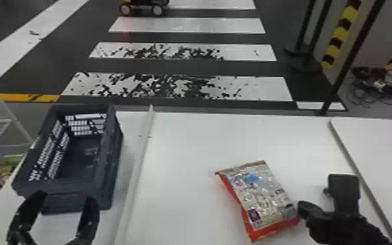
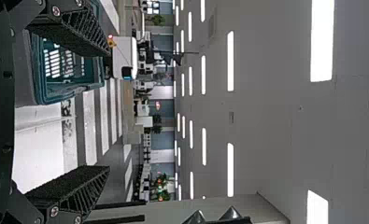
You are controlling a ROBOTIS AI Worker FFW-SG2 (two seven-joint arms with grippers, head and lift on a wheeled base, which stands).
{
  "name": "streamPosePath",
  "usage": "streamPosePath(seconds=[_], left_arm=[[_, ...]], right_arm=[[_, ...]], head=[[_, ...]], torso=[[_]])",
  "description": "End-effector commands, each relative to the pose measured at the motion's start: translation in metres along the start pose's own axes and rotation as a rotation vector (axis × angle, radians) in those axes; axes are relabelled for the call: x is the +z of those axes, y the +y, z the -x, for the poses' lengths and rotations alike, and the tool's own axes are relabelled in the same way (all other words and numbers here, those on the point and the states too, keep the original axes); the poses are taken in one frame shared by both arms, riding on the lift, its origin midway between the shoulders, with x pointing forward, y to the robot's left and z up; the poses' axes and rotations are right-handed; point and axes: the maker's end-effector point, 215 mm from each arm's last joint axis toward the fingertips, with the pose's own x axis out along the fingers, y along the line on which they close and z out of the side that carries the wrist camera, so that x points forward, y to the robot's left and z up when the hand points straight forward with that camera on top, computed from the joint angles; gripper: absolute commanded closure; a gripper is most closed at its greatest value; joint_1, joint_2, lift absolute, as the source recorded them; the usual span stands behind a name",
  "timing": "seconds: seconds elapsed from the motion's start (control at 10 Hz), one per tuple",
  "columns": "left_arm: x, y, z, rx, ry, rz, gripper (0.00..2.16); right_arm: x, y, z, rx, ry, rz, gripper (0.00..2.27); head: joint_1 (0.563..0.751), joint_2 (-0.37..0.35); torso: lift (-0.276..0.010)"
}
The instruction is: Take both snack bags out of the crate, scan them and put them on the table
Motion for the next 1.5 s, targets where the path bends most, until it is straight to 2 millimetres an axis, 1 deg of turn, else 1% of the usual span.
streamPosePath(seconds=[0.0, 0.1, 0.3, 0.7, 0.8, 1.0, 1.2, 1.4], left_arm=[[-0.001, 0.000, 0.000, 0.000, 0.002, 0.000, 0.14], [-0.002, 0.001, 0.001, 0.003, 0.005, 0.002, 0.14], [-0.003, 0.001, 0.002, 0.003, 0.005, 0.001, 0.14], [-0.003, 0.002, 0.000, 0.006, 0.003, 0.001, 0.14], [-0.005, 0.002, 0.001, 0.006, 0.008, 0.001, 0.14], [-0.005, 0.002, 0.000, 0.007, 0.006, 0.002, 0.14], [-0.005, 0.003, 0.001, 0.008, 0.006, 0.003, 0.14], [-0.005, 0.003, 0.001, 0.008, 0.009, 0.004, 0.14]], right_arm=[[-0.006, 0.007, 0.007, 0.017, 0.011, -0.007, 2.26], [-0.008, 0.012, 0.010, 0.023, 0.008, -0.010, 2.26], [-0.016, 0.020, 0.019, 0.034, 0.017, -0.015, 2.26], [-0.026, 0.025, 0.033, 0.040, 0.038, -0.012, 2.26], [-0.028, 0.029, 0.036, 0.047, 0.046, -0.010, 2.26], [-0.028, 0.038, 0.039, 0.072, 0.046, -0.018, 2.26], [-0.032, 0.041, 0.042, 0.082, 0.060, -0.020, 2.26], [-0.039, 0.045, 0.044, 0.102, 0.084, -0.026, 2.26]], head=[[0.695, 0.048], [0.695, 0.055], [0.695, 0.069], [0.695, 0.091], [0.695, 0.092], [0.695, 0.103], [0.695, 0.115], [0.695, 0.124]], torso=[[-0.094], [-0.094], [-0.094], [-0.094], [-0.094], [-0.094], [-0.094], [-0.094]])
